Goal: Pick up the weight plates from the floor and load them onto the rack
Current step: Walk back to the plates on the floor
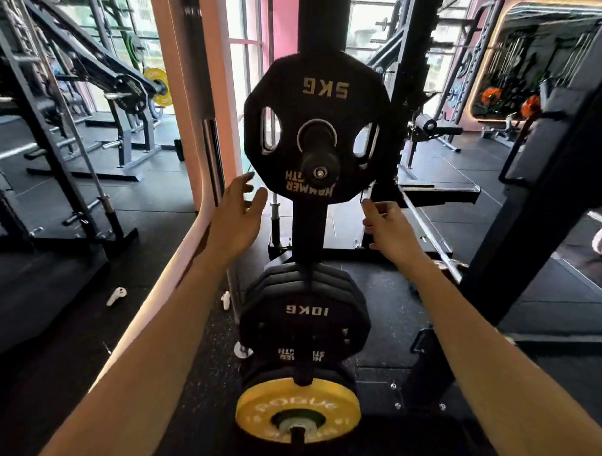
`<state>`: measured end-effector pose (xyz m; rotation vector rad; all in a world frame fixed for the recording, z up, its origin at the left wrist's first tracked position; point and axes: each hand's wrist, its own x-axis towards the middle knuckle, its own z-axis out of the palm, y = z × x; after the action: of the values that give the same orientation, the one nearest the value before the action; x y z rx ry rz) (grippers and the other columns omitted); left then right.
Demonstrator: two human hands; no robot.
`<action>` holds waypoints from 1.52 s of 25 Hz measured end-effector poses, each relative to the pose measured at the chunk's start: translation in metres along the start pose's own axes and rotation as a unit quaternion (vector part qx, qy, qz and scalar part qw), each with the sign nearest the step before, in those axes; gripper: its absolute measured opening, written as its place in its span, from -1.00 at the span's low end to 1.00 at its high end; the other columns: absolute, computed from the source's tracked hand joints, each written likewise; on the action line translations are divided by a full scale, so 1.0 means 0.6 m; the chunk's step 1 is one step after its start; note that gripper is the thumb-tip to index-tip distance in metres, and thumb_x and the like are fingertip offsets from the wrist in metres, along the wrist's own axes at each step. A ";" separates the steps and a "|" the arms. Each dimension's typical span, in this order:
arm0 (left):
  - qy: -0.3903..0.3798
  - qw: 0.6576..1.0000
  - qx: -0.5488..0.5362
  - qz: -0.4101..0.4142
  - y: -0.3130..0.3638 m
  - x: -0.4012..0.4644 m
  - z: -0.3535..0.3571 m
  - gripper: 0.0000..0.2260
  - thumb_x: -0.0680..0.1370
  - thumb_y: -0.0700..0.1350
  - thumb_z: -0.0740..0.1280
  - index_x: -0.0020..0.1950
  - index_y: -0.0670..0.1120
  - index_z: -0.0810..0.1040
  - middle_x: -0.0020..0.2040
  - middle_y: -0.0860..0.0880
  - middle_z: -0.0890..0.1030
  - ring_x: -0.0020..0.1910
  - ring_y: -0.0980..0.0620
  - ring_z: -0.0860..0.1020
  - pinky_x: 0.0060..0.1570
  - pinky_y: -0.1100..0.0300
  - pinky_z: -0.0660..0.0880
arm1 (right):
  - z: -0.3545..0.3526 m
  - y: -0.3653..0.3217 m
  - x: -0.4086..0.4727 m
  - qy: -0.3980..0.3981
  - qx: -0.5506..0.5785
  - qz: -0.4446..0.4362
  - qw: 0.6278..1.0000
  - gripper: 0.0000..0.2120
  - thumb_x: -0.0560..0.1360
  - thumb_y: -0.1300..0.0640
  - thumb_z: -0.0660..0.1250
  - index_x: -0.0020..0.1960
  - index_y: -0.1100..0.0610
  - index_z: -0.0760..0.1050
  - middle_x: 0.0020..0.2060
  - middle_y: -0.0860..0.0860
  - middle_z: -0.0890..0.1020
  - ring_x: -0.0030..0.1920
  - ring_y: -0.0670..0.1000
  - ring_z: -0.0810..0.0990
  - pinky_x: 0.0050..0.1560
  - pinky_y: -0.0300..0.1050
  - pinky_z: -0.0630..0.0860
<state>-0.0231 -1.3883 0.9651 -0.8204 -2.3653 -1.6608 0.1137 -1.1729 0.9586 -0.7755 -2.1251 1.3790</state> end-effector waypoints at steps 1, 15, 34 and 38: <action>-0.015 0.999 0.011 -0.026 -0.015 -0.029 0.003 -0.59 0.63 0.09 0.21 0.46 0.01 0.34 0.30 -0.04 0.50 0.18 -0.01 0.54 0.17 0.08 0.45 | 0.000 0.026 -0.026 -0.012 -0.002 0.010 1.000 -0.53 0.49 -0.31 0.22 0.14 0.06 0.43 -0.05 0.01 0.63 0.05 0.08 0.62 0.16 0.16 0.55; -0.287 0.866 0.173 -0.371 -0.234 -0.591 0.005 -0.60 0.56 0.15 0.32 0.28 -0.07 0.49 0.15 -0.05 0.56 0.05 0.02 0.50 0.00 0.16 0.41 | 0.020 0.418 -0.478 -0.167 -0.071 0.257 0.949 -0.67 0.59 -0.14 0.23 0.11 0.11 0.54 -0.02 0.03 0.63 0.02 0.07 0.59 0.03 0.05 0.52; -0.698 0.577 0.314 -0.285 -0.385 -0.911 -0.042 -0.64 0.61 0.08 0.26 0.27 -0.14 0.51 0.12 -0.11 0.58 0.06 -0.05 0.55 0.12 0.12 0.46 | 0.027 0.573 -1.117 0.053 -0.001 0.624 0.780 -0.84 0.56 0.04 0.33 -0.10 0.13 0.54 -0.23 0.08 0.62 -0.31 0.03 0.50 -0.30 -0.14 0.39; -0.727 0.542 0.366 -0.209 -0.350 -0.905 0.032 -0.67 0.60 0.12 0.25 0.21 -0.09 0.51 0.02 -0.08 0.58 -0.06 -0.06 0.57 -0.17 0.16 0.52 | -0.001 0.590 -1.256 0.150 0.046 0.674 0.722 -0.82 0.58 0.06 0.32 -0.08 0.18 0.53 -0.28 0.08 0.60 -0.44 0.02 0.43 -0.46 -0.22 0.32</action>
<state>0.3321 -1.6132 0.5623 -1.8520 -3.7827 0.8900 0.7263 -1.5741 0.5621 -2.5502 -0.9992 1.6765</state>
